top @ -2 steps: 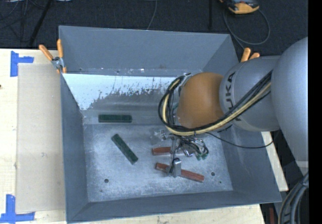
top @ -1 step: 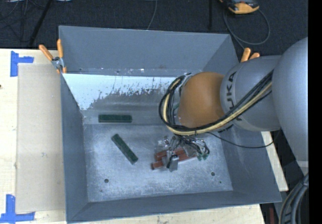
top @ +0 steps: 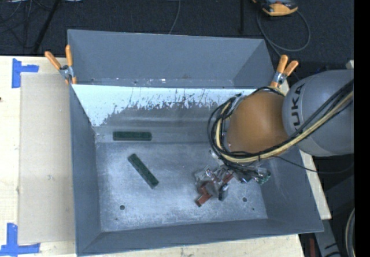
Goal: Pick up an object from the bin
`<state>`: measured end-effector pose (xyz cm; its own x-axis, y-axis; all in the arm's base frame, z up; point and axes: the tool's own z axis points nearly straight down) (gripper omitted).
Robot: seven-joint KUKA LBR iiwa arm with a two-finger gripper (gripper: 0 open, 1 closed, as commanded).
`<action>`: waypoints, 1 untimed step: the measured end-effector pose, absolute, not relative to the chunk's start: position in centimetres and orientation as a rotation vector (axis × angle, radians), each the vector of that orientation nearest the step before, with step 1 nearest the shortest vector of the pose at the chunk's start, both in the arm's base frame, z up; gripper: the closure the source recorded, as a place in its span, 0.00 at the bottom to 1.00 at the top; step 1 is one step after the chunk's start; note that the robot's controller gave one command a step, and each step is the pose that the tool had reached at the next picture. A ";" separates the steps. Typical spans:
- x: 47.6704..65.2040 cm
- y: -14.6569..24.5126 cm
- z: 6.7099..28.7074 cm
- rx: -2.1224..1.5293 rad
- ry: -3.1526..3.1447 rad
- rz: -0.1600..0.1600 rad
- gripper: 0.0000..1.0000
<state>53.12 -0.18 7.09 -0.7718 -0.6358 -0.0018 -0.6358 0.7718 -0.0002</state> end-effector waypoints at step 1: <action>53.9 0.3 19.5 -1.075 2.943 -0.003 1.00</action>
Offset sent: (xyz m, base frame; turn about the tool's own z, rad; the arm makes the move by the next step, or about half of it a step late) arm 0.0053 0.0039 0.1198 -0.0142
